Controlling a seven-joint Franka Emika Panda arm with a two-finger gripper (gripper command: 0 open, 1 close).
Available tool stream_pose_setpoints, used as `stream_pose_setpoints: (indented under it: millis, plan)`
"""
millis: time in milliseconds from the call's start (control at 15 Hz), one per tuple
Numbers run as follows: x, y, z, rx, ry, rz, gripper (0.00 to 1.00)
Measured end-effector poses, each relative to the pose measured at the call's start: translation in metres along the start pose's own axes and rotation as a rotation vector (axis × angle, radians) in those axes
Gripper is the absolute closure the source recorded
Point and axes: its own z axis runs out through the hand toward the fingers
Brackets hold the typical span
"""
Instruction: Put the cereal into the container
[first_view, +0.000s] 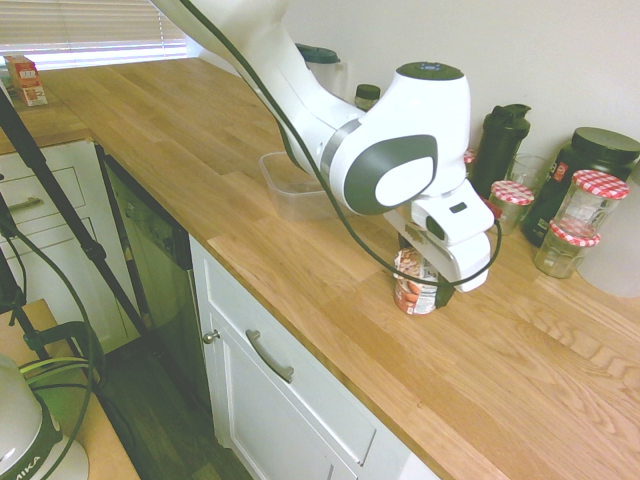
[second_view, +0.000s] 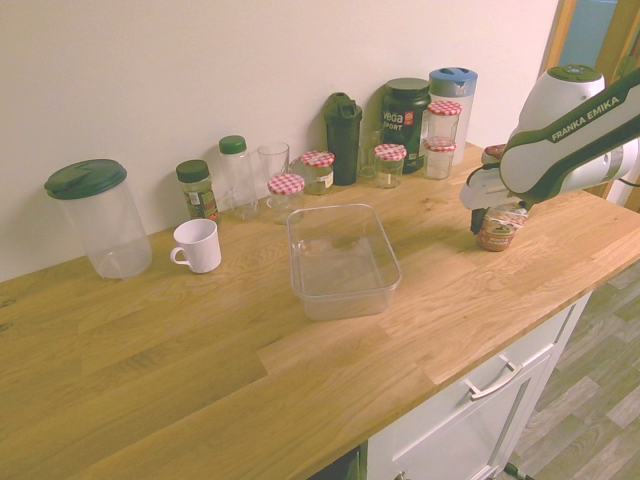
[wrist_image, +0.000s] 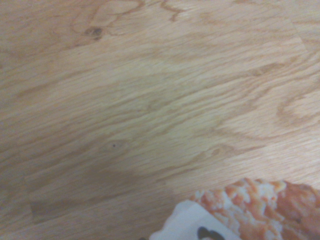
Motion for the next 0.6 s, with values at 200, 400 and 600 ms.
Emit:
stream_pose_setpoints:
  millis: [200,400,600]
  plan:
    - [-0.021,-0.013,-0.046,0.059,0.008,-0.039,1.00]
    - [-0.065,-0.028,-0.112,0.103,0.018,-0.082,1.00]
    - [-0.127,-0.056,-0.155,0.124,0.051,-0.127,1.00]
